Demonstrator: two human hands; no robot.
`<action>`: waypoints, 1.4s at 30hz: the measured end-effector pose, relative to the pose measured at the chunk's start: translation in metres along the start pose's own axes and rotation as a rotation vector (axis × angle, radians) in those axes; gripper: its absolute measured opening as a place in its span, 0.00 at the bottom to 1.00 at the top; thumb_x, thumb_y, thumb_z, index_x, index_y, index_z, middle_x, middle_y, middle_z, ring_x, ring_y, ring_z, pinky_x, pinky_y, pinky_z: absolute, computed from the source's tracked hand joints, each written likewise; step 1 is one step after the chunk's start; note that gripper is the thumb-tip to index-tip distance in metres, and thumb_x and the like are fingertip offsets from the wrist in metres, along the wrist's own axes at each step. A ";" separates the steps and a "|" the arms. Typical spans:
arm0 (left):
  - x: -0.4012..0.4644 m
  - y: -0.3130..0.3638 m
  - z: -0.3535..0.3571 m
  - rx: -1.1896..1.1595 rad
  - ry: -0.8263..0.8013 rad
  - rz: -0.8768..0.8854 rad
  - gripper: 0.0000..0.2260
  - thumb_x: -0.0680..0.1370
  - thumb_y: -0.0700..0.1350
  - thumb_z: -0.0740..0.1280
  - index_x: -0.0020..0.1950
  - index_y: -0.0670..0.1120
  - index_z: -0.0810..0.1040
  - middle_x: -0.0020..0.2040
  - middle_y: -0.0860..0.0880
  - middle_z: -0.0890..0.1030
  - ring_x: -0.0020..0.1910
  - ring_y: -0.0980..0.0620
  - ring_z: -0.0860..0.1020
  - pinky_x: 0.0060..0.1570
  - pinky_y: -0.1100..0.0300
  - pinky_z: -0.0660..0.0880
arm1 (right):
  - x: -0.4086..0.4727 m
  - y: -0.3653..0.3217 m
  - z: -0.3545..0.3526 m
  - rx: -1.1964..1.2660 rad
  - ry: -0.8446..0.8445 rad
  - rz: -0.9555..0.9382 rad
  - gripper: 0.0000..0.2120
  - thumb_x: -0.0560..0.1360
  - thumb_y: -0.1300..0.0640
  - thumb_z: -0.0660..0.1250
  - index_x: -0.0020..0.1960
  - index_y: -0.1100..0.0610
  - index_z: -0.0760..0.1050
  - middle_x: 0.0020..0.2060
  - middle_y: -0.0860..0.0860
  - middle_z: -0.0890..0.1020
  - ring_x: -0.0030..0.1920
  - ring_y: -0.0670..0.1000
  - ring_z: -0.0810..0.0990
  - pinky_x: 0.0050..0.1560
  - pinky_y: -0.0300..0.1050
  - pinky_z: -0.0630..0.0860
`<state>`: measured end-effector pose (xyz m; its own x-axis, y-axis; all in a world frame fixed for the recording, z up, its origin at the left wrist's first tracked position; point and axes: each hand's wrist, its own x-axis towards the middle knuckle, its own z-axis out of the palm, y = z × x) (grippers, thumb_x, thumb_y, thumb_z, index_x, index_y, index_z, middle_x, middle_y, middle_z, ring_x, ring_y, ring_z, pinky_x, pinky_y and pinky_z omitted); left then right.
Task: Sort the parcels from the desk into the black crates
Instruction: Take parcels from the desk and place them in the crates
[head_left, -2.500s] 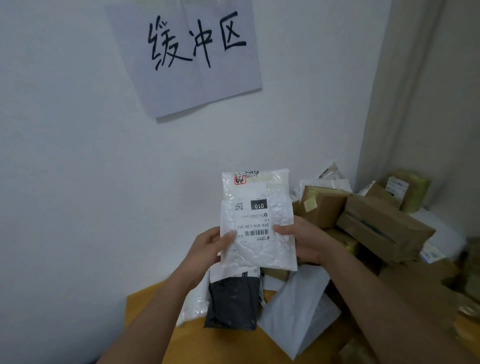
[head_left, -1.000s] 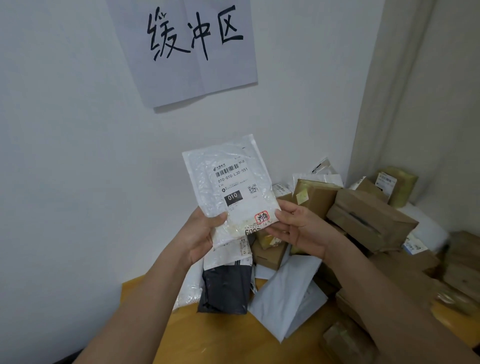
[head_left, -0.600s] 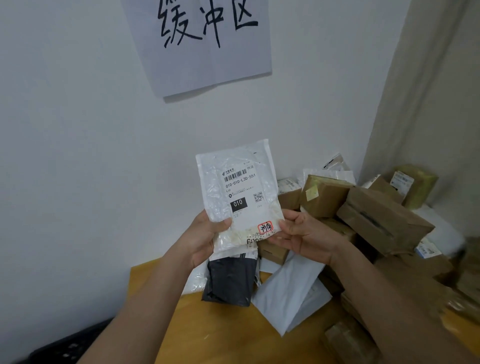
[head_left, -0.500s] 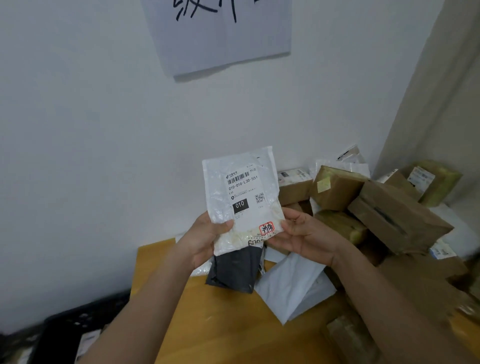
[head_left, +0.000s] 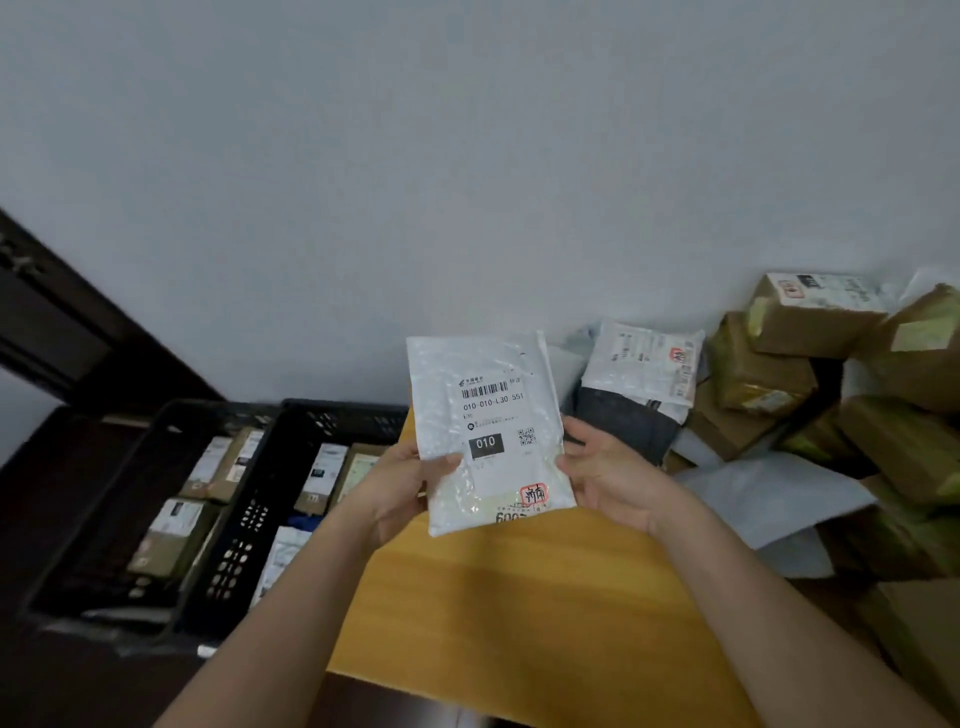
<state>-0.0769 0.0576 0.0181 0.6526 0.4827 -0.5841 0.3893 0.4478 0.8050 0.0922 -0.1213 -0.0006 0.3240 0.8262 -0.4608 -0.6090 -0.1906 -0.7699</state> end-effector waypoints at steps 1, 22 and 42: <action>-0.006 -0.003 -0.015 -0.032 0.052 0.011 0.10 0.78 0.35 0.66 0.58 0.44 0.79 0.52 0.45 0.85 0.47 0.48 0.83 0.44 0.54 0.79 | 0.002 0.004 0.012 -0.045 0.007 0.010 0.24 0.79 0.73 0.60 0.71 0.55 0.70 0.60 0.57 0.81 0.56 0.57 0.81 0.57 0.55 0.78; -0.173 -0.086 -0.408 -0.270 0.516 -0.007 0.09 0.81 0.38 0.63 0.60 0.44 0.77 0.56 0.44 0.82 0.45 0.48 0.82 0.51 0.54 0.78 | 0.078 0.155 0.396 -0.294 0.053 0.030 0.17 0.79 0.73 0.59 0.51 0.53 0.77 0.46 0.55 0.85 0.40 0.53 0.85 0.34 0.49 0.82; -0.055 -0.041 -0.618 0.540 0.564 0.127 0.28 0.79 0.37 0.67 0.76 0.51 0.64 0.75 0.47 0.64 0.71 0.47 0.68 0.68 0.51 0.70 | 0.317 0.216 0.534 -0.654 0.015 0.143 0.20 0.80 0.71 0.58 0.66 0.53 0.74 0.49 0.47 0.79 0.43 0.48 0.80 0.34 0.37 0.77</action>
<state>-0.5306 0.4779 -0.0475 0.3411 0.8791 -0.3329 0.6897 0.0066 0.7240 -0.3234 0.3831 -0.0772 0.2855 0.7627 -0.5803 -0.0838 -0.5833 -0.8079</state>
